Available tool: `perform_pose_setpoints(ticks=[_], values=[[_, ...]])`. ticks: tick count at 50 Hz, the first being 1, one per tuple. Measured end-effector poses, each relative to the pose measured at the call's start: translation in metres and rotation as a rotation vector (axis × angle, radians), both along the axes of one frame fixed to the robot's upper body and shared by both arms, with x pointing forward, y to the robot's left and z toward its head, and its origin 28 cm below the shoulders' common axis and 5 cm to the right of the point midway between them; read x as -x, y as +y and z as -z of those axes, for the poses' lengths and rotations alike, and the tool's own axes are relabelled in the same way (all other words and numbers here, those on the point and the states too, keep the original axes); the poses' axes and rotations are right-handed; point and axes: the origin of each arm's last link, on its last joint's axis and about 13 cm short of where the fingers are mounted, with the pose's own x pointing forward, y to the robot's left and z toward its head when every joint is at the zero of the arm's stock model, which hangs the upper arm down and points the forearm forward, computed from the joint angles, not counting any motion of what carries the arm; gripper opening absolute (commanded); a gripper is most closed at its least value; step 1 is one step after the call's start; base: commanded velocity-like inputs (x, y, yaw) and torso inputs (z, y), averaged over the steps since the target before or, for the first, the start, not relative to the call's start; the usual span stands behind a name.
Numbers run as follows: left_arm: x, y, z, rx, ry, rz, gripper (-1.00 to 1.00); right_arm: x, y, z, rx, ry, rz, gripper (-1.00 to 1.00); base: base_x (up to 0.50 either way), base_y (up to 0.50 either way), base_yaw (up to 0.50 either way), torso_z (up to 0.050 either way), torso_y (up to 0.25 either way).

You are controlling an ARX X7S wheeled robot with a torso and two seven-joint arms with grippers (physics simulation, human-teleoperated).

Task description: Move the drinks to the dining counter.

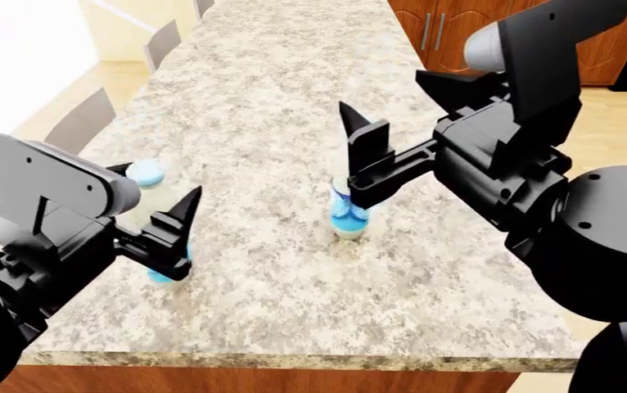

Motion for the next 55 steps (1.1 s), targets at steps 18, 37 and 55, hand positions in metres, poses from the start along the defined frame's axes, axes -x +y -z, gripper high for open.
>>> perform_pose_setpoints(ticks=[18, 37, 55], values=[[0.002, 0.001, -0.002, 0.003, -0.018, -0.008, 1.00, 0.001, -0.001, -0.001, -0.004, -0.006, 0.003, 1.00, 0.00, 0.00, 0.00, 0.000, 0.000], [0.006, 0.004, -0.019, 0.062, -0.122, -0.066, 1.00, 0.003, -0.001, -0.005, -0.006, -0.017, 0.006, 1.00, 0.00, 0.00, 0.00, 0.000, 0.000], [0.020, 0.015, -0.052, 0.271, -0.305, -0.158, 1.00, 0.022, -0.004, -0.042, -0.038, -0.151, 0.048, 1.00, 0.00, 0.00, 0.00, 0.000, 0.000]])
